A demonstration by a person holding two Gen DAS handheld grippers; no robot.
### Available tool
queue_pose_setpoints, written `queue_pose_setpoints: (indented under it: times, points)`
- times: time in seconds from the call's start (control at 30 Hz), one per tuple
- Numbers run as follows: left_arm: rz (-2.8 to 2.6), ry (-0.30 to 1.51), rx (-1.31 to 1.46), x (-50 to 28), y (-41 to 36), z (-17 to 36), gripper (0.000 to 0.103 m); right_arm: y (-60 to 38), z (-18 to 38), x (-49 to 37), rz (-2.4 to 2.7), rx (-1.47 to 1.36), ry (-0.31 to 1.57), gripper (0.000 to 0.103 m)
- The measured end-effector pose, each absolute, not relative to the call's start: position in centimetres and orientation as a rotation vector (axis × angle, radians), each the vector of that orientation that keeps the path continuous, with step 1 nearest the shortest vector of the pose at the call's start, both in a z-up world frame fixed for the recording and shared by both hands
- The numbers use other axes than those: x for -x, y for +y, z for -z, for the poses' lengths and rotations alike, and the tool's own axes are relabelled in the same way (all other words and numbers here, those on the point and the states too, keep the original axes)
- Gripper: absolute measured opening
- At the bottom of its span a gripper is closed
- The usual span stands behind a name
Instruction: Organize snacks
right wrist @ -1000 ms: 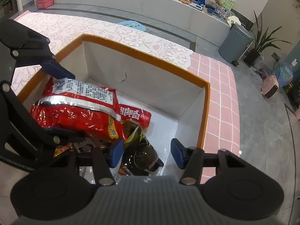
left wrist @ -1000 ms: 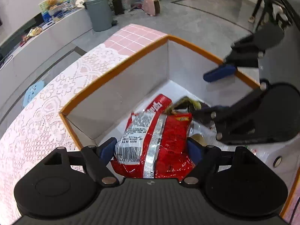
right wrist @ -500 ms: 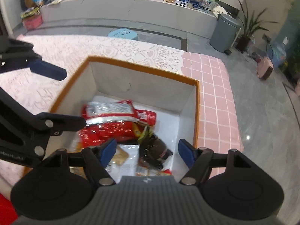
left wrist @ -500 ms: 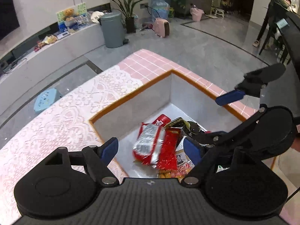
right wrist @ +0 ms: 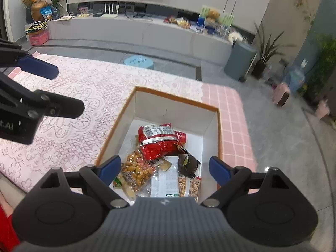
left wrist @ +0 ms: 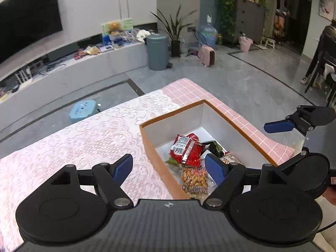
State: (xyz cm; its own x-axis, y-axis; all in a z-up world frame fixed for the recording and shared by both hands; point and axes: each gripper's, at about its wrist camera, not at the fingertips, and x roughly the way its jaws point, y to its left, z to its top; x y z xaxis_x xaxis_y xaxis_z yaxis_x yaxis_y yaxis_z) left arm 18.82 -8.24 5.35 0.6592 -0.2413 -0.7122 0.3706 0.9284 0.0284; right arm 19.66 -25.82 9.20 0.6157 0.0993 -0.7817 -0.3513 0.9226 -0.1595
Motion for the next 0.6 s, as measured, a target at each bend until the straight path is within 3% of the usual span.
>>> queue_pose_setpoints:
  times: [0.4, 0.6]
  points:
    - [0.328, 0.713, -0.070, -10.1, -4.9, -3.9, 0.092, -25.5, -9.5, -9.6, -0.179, 0.055, 0.738, 0.094]
    - [0.262, 0.642, -0.120, -7.7, -4.8, -1.8, 0.092, -24.1, -7.7, -6.6, -0.063, 0.065, 0.640, 0.095]
